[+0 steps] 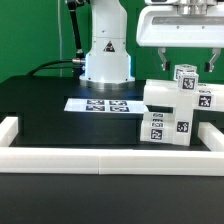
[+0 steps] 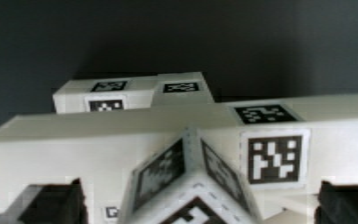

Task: Assemble chair

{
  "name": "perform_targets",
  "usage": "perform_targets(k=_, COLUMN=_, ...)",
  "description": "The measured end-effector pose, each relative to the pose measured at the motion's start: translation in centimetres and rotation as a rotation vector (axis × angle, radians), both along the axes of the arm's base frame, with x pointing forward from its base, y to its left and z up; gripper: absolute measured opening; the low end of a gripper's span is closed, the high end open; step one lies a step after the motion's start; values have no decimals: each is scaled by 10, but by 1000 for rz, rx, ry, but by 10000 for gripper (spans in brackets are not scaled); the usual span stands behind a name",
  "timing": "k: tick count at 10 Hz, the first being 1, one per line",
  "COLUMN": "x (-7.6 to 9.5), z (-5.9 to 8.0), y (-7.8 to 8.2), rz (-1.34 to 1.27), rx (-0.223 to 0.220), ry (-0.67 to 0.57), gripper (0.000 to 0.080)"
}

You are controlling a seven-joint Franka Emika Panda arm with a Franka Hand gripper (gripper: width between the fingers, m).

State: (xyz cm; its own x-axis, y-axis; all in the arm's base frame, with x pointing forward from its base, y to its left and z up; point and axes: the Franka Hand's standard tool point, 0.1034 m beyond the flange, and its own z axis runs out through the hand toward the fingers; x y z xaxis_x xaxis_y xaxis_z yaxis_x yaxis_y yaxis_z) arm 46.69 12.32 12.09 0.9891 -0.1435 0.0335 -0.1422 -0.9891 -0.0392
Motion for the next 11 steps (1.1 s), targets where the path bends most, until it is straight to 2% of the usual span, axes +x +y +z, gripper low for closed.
perform_targets(k=5, x=1, z=0, y=-2, rz=348, rx=-14, ry=-12, gripper=648)
perform_targets(k=8, x=1, z=0, y=-4, rz=405, rx=-17, ry=-13, gripper=639)
perform_targets(k=10, x=1, z=0, y=-4, rz=405, rx=-17, ry=-13, gripper=290)
perform_targets(k=11, x=1, z=0, y=-4, rz=400, rx=-17, ry=-13, gripper=290)
